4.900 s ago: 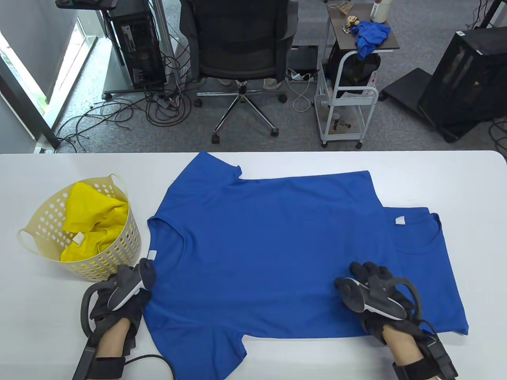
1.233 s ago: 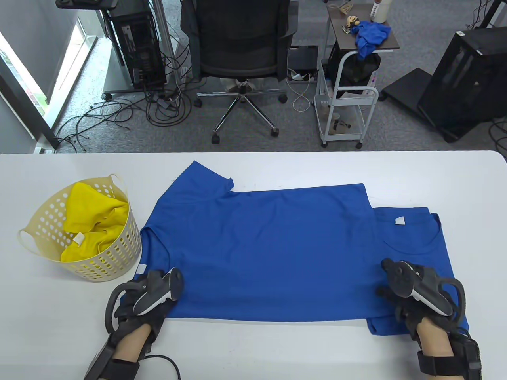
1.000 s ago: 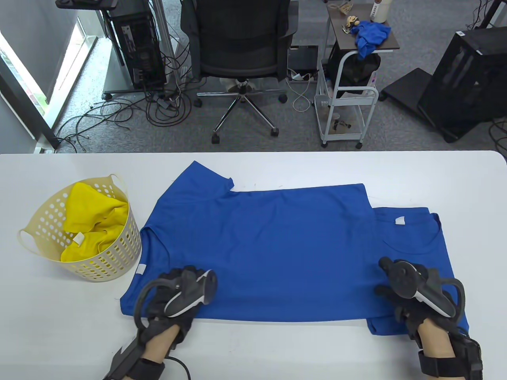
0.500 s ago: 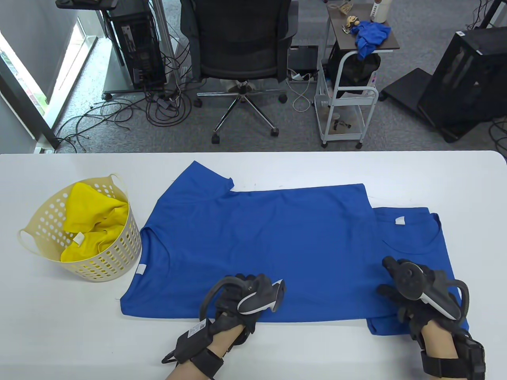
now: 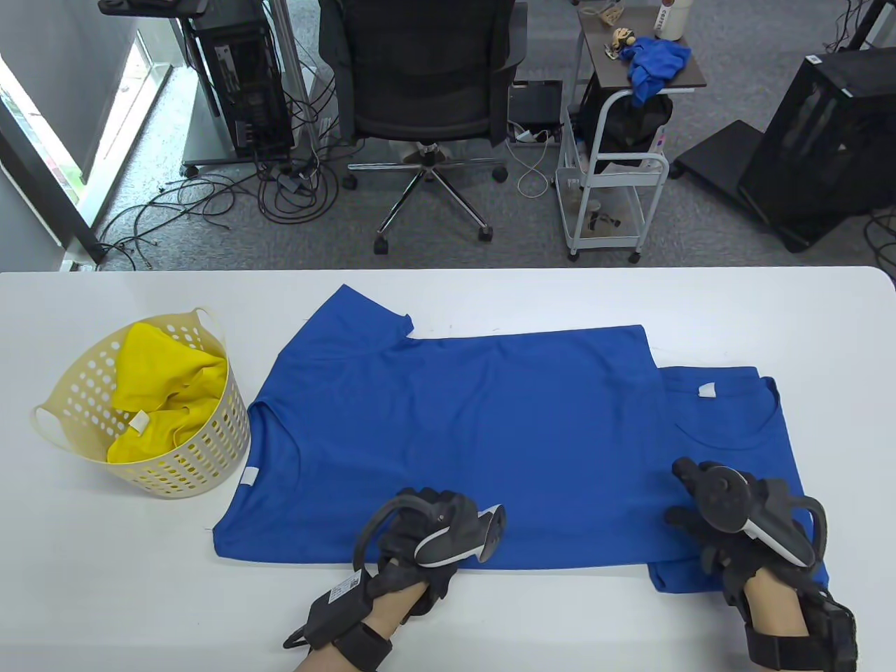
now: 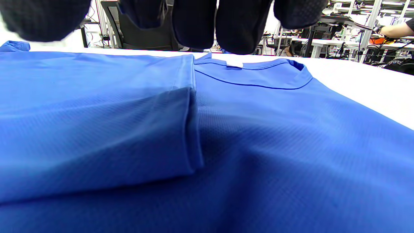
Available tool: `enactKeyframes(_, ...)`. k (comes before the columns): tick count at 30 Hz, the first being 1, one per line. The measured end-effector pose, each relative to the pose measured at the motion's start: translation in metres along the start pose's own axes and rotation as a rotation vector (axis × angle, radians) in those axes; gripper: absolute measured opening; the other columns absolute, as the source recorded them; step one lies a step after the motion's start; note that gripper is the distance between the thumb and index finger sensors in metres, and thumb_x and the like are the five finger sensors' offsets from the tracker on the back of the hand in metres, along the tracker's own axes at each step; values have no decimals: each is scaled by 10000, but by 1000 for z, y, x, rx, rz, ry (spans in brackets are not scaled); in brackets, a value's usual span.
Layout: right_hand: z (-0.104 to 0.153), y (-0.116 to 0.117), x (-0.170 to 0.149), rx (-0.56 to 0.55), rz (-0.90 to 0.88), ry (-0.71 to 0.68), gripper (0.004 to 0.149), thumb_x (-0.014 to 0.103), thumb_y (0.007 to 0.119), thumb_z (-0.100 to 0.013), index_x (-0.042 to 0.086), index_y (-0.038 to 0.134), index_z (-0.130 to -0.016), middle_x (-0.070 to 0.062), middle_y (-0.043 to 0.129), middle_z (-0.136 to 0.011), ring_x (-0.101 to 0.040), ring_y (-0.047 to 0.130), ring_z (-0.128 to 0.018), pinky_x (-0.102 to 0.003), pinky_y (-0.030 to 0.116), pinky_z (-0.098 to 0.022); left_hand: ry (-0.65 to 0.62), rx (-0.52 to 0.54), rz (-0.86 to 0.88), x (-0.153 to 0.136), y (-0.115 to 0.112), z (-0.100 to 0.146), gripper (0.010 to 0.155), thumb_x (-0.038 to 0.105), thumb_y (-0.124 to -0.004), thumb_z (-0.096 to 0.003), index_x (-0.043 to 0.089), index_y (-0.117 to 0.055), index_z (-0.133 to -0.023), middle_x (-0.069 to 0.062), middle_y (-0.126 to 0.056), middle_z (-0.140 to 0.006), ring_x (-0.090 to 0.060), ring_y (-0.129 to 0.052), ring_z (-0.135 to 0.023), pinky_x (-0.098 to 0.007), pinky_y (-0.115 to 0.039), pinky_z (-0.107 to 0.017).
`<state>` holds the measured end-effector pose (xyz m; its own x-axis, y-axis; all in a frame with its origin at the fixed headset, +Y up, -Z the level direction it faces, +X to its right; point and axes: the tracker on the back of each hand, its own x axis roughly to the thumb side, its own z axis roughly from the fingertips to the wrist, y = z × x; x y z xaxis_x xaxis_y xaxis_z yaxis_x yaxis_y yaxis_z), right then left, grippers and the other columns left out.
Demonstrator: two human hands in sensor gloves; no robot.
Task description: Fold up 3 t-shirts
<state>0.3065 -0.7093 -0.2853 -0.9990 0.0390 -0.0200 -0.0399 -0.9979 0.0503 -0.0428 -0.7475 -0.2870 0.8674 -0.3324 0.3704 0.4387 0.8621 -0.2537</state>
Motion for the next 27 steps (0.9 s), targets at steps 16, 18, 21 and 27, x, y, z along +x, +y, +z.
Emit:
enactKeyframes(16, 0, 1, -2, 31, -33, -4, 684, 523, 791, -368, 297, 598, -984, -100, 672, -1052, -430, 717, -930, -651, 557, -680, -74, 22, -94, 10, -5, 10, 610, 574, -746, -365, 392, -561, -916, 66, -500, -1118, -179, -638, -1029, -522, -560, -798)
enactKeyframes(18, -1, 2, -2, 37, -55, -14, 684, 522, 791, -368, 296, 600, -984, -100, 671, -1052, -433, 716, -929, -653, 556, -678, -91, 9, -90, 12, -5, 11, 546, 541, -747, -380, 400, -613, -890, 43, -499, -1121, -199, -639, -1031, -523, -568, -795)
enactKeyframes(21, -1, 2, -2, 40, -64, -16, 683, 522, 791, -370, 294, 599, -985, -103, 671, -1052, -434, 715, -929, -656, 552, -679, -82, 22, -71, 13, -4, 10, 540, 562, -744, -383, 403, -653, -891, 45, -530, -1115, -199, -660, -1022, -530, -580, -788)
enactKeyframes(27, -2, 2, -3, 45, -64, -12, 681, 520, 791, -371, 293, 600, -985, -102, 672, -1052, -433, 716, -929, -656, 550, -680, -64, 131, -46, 15, -3, 6, 411, 533, -767, -383, 396, -774, -771, 66, -665, -1036, -171, -771, -937, -510, -633, -761)
